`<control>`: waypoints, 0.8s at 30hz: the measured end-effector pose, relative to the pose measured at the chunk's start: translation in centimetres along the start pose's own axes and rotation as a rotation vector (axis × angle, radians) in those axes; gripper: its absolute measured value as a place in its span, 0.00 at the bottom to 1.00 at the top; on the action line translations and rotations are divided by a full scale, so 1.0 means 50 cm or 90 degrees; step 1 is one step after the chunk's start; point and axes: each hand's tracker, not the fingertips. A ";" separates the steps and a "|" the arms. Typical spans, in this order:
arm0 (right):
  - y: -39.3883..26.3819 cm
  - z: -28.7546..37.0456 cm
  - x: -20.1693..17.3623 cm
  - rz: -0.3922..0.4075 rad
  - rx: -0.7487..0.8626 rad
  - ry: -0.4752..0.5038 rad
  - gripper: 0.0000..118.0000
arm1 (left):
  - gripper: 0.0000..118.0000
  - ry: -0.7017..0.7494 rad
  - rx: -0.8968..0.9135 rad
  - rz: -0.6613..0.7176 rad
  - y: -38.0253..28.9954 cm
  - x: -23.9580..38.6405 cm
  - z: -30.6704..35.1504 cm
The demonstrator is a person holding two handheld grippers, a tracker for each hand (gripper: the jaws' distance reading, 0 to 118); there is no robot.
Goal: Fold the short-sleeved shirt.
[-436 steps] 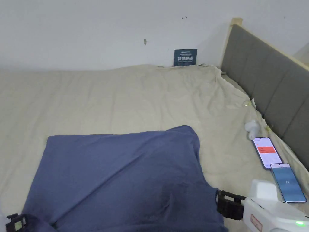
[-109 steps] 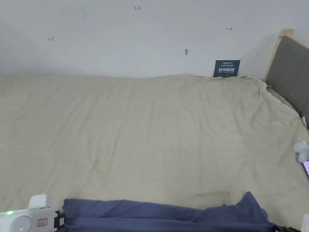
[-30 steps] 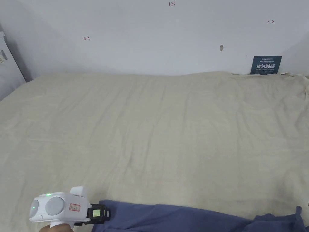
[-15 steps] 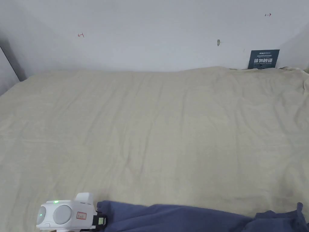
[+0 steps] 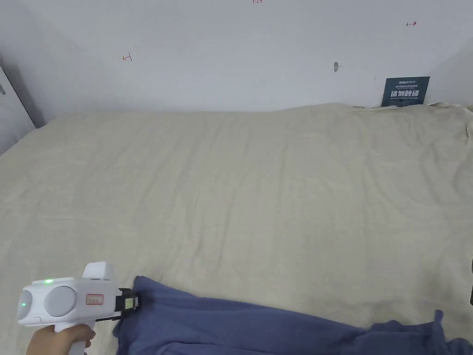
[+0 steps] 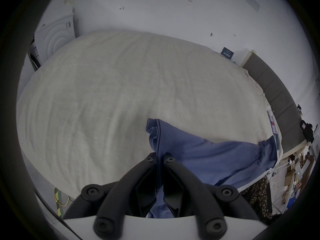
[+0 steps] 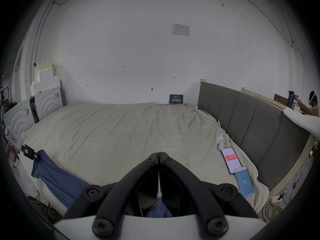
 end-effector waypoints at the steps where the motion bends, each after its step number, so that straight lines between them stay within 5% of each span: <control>1: 0.001 -0.001 -0.001 -0.001 0.001 0.001 0.00 | 0.01 0.009 -0.001 0.012 0.004 -0.013 0.004; 11: 0.000 0.011 0.006 0.000 0.010 0.010 0.00 | 0.01 0.072 -0.010 0.059 0.001 -0.067 0.050; 24: -0.027 0.047 0.027 -0.021 0.010 0.012 0.00 | 0.01 -0.187 -0.055 0.002 0.026 0.229 0.056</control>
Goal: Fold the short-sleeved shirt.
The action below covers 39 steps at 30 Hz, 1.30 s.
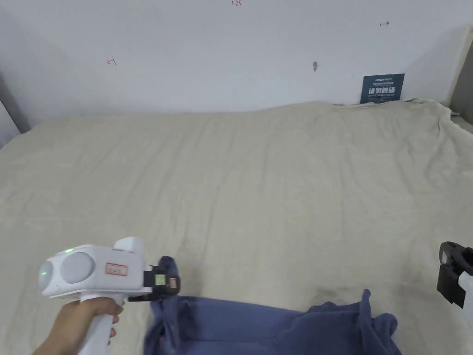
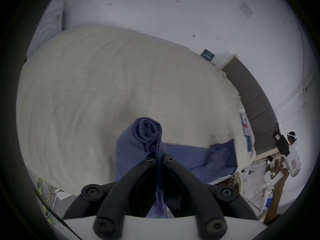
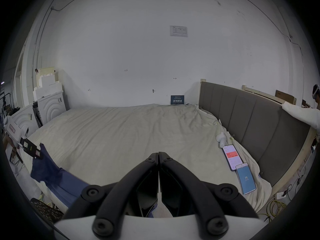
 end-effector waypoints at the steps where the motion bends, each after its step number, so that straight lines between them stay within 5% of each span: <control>1: -0.002 0.003 0.003 -0.001 -0.001 -0.002 0.00 | 0.01 -0.009 -0.006 -0.013 -0.001 0.020 -0.015; 16: -0.014 0.035 0.067 -0.022 0.000 -0.041 0.00 | 0.06 0.026 -0.155 -0.081 -0.104 0.172 -0.328; 18: -0.016 0.039 0.071 -0.022 -0.001 -0.044 0.00 | 0.20 0.045 -0.145 -0.072 -0.117 0.175 -0.348; 21: -0.019 0.046 0.076 -0.023 -0.004 -0.049 0.00 | 0.59 0.022 -0.135 -0.041 -0.125 0.176 -0.351; 23: -0.021 0.049 0.079 -0.026 -0.007 -0.050 0.00 | 0.63 -0.016 -0.121 -0.009 -0.127 0.181 -0.338; 26: -0.023 0.053 0.080 -0.026 -0.009 -0.050 0.00 | 0.95 -0.022 -0.099 -0.005 -0.119 0.190 -0.313; 35: -0.008 0.057 0.074 -0.018 0.002 -0.042 0.00 | 0.98 0.007 0.069 -0.068 -0.085 0.167 -0.136; 39: 0.000 0.053 0.068 -0.012 0.002 -0.033 0.00 | 0.94 0.100 0.145 -0.128 -0.090 0.141 -0.096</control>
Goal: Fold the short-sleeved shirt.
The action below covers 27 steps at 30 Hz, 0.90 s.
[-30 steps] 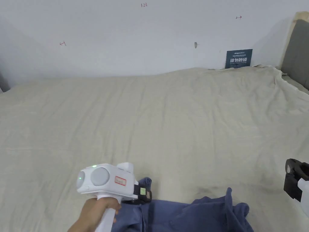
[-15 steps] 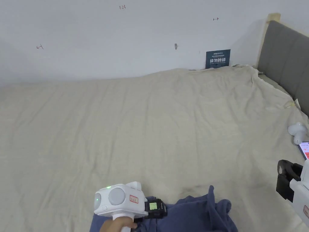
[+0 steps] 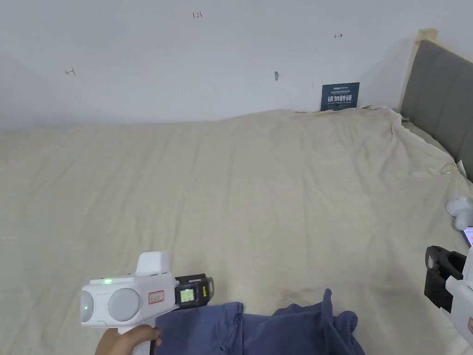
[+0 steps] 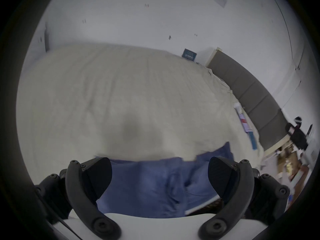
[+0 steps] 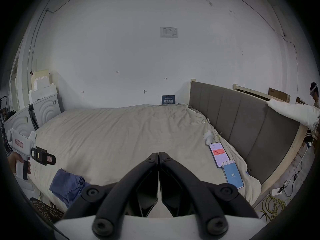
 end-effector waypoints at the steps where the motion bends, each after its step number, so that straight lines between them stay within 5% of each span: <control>1: 0.001 -0.001 -0.002 0.002 0.001 0.001 0.00 | 0.88 0.026 0.015 -0.017 -0.006 -0.005 0.005; 2: 0.002 -0.002 -0.003 0.003 0.001 0.001 0.00 | 0.79 0.039 0.023 -0.025 -0.013 -0.009 0.007; 6: 0.003 -0.001 -0.008 0.000 0.003 0.002 0.00 | 0.15 0.044 0.028 -0.041 -0.052 -0.025 -0.003; 8: 0.003 -0.001 -0.008 -0.002 0.003 0.002 0.00 | 0.01 0.027 0.008 -0.026 -0.074 -0.027 -0.018; 15: -0.003 0.003 0.002 -0.006 -0.003 -0.005 0.00 | 0.00 0.006 -0.049 -0.013 -0.166 0.012 -0.103; 27: -0.004 0.017 0.036 -0.013 -0.002 -0.032 0.00 | 0.00 -0.032 -0.064 -0.120 -0.237 0.143 -0.177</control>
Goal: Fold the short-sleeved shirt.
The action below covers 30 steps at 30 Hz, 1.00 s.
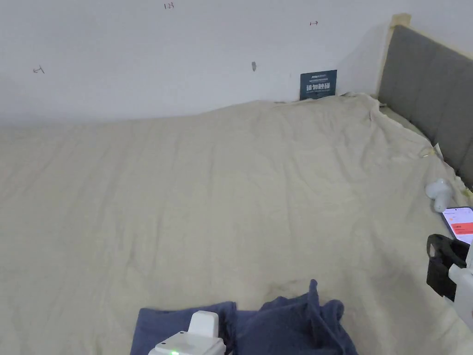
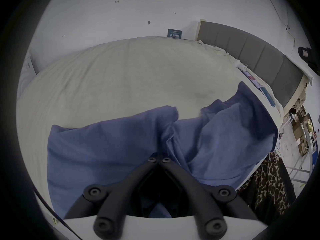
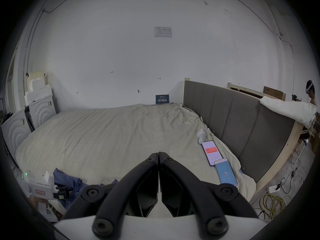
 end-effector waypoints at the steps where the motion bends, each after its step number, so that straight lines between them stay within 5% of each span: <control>1: 0.000 -0.001 0.001 -0.001 0.000 -0.001 0.00 | 0.00 -0.002 0.000 0.002 0.001 0.005 -0.002; 9: 0.001 -0.002 -0.002 0.001 -0.001 -0.002 0.00 | 0.00 -0.087 0.014 0.028 0.033 0.006 0.071; 22: 0.017 -0.023 -0.033 0.015 0.009 0.027 0.00 | 0.02 -0.079 0.041 0.223 0.110 -0.331 0.226; 24: 0.015 -0.028 -0.039 0.019 0.005 0.030 0.00 | 0.19 -0.092 -0.001 0.243 0.103 -0.376 0.220; 27: 0.013 -0.029 -0.053 0.021 0.000 0.038 0.00 | 0.66 -0.076 -0.031 0.294 0.082 -0.425 0.196; 30: 0.010 -0.029 -0.063 0.025 -0.003 0.042 0.00 | 0.80 -0.081 -0.053 0.304 0.065 -0.441 0.167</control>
